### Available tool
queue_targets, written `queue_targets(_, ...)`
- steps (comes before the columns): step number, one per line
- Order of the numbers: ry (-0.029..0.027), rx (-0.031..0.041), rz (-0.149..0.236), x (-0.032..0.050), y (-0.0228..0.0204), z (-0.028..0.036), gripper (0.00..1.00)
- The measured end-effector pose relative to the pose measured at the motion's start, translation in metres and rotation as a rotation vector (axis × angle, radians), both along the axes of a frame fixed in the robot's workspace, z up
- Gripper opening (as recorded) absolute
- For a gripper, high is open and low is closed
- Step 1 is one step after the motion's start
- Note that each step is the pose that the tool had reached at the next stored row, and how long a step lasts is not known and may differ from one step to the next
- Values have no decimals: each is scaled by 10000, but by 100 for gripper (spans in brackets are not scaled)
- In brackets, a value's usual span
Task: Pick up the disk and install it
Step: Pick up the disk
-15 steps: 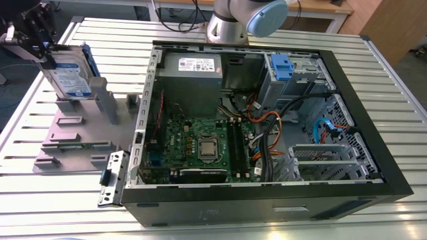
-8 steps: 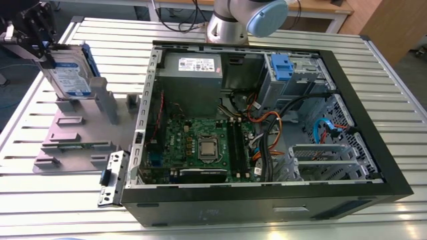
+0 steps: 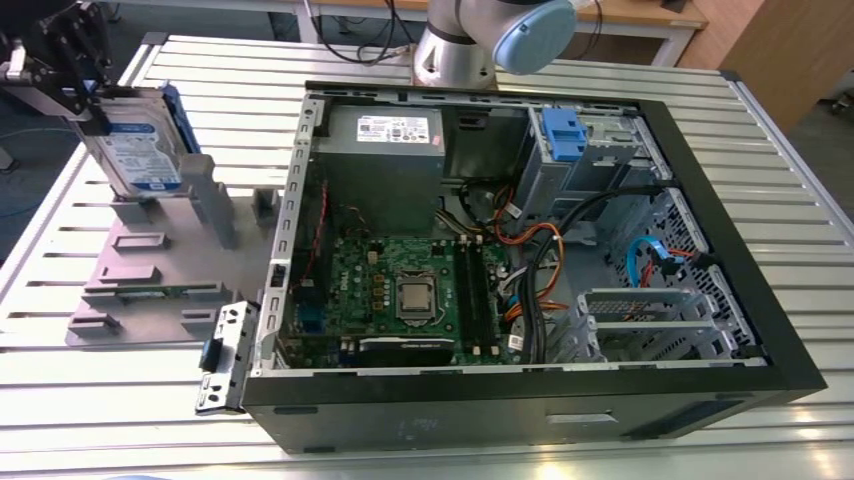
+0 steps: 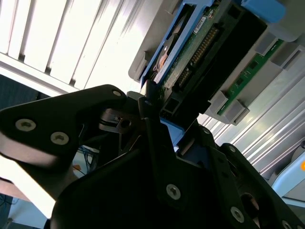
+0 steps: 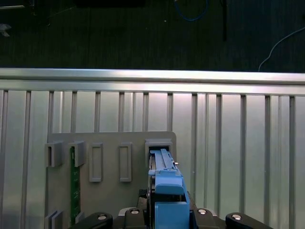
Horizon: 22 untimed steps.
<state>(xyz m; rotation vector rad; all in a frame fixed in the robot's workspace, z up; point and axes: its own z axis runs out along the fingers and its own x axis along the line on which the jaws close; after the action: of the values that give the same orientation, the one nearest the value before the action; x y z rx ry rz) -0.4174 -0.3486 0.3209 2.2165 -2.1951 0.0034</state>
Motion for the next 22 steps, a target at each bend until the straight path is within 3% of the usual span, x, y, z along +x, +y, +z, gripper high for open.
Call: queue_targets(22, 0, 0, 0, 0, 0, 54, 36)
